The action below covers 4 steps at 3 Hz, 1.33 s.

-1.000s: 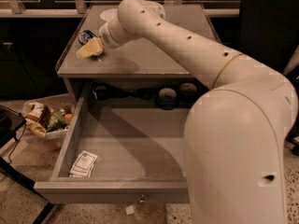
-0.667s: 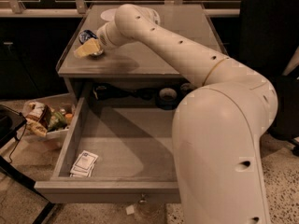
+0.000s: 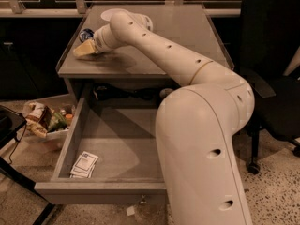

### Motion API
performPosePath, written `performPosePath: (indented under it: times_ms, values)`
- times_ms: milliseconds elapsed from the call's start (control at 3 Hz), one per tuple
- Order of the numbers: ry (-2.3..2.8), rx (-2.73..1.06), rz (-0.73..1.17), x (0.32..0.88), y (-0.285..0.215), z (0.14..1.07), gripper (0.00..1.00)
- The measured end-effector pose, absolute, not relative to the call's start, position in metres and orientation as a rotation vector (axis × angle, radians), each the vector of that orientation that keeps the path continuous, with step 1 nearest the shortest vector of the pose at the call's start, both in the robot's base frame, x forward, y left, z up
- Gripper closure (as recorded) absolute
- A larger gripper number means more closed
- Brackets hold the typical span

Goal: Place pepsi can into top drawer

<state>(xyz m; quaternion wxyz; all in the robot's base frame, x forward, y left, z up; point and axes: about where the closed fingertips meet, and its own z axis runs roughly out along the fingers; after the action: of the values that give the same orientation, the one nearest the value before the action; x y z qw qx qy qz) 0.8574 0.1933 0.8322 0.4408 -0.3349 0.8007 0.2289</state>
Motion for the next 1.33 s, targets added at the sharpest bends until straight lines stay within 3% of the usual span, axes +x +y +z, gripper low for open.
performPosePath:
  times_ms: [1000, 1333]
  values:
    - [1.955, -0.728, 0.471, 0.851, 0.164, 0.852, 0.89]
    - [1.927, -0.735, 0.424, 0.823, 0.141, 0.867, 1.0]
